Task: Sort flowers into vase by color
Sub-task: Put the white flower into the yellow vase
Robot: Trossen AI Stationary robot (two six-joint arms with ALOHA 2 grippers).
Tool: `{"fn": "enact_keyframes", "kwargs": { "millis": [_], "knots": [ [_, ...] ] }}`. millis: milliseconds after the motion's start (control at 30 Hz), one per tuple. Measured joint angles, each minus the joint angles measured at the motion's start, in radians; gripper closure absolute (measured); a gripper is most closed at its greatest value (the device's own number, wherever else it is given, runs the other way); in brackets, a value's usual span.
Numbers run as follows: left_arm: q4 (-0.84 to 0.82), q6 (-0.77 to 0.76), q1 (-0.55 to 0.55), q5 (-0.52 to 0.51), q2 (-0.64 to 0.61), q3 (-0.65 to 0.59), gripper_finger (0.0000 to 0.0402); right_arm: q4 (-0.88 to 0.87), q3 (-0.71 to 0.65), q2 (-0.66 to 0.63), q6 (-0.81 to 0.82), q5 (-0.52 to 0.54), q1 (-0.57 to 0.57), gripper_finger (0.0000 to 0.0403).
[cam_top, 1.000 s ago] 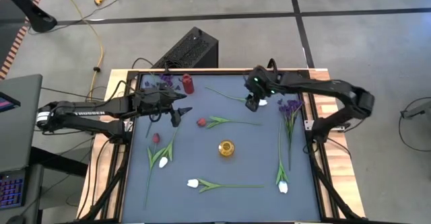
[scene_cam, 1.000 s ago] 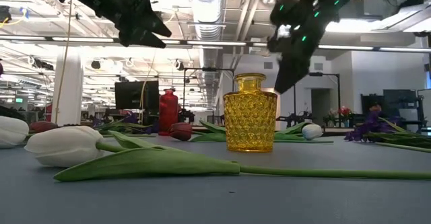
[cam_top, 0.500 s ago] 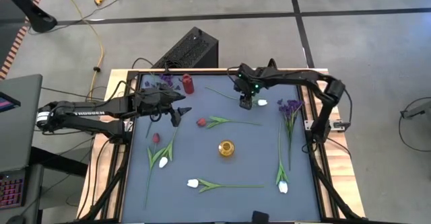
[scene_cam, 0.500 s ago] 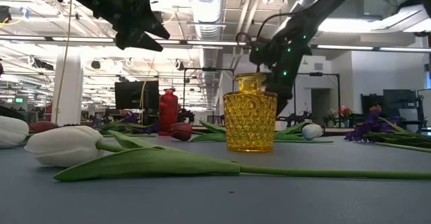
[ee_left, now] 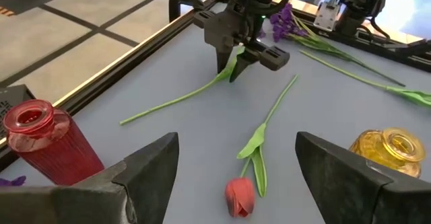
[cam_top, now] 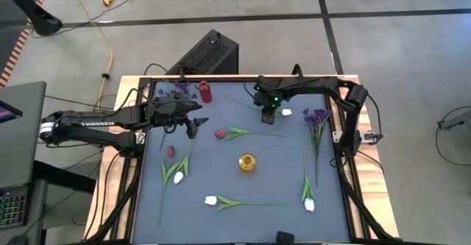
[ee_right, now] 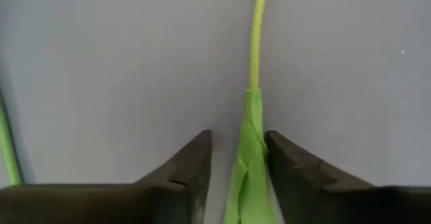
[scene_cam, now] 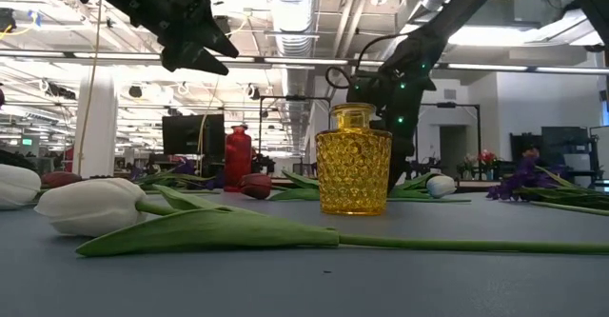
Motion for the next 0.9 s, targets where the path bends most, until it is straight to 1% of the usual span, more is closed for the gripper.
{"fn": "enact_keyframes", "kwargs": {
  "millis": [167, 233, 367, 500, 600, 700, 800, 900],
  "knots": [
    [0.000, 0.000, 0.000, 0.008, 0.000, 0.000, 0.0115, -0.052, -0.003, -0.027, 0.014, 0.030, 0.012, 0.0351],
    [0.000, 0.000, 0.000, 0.008, 0.000, 0.000, 0.0115, -0.121, 0.014, -0.038, 0.052, 0.044, 0.012, 0.0378],
    [0.000, 0.005, 0.000, 0.009, 0.000, 0.000, 0.0115, -0.312, 0.091, -0.053, 0.114, 0.046, 0.019, 0.0377],
    [0.001, 0.052, 0.000, 0.016, 0.000, 0.000, 0.0115, -0.490, 0.172, -0.056, 0.191, 0.031, 0.036, 0.0353],
    [0.012, 0.138, -0.002, 0.041, 0.006, 0.000, 0.0115, -0.618, 0.234, -0.058, 0.256, -0.042, 0.050, 0.0351],
    [0.060, 0.263, -0.017, 0.043, 0.029, 0.000, 0.0115, -0.708, 0.280, -0.058, 0.337, -0.160, 0.074, 0.0359],
    [0.155, 0.421, -0.036, 0.043, 0.075, 0.000, 0.0115, -0.741, 0.315, -0.058, 0.404, -0.252, 0.107, 0.0366],
    [0.272, 0.567, -0.055, 0.041, 0.141, 0.000, 0.0115, -0.737, 0.347, -0.058, 0.435, -0.310, 0.151, 0.0368]
  ]
}}
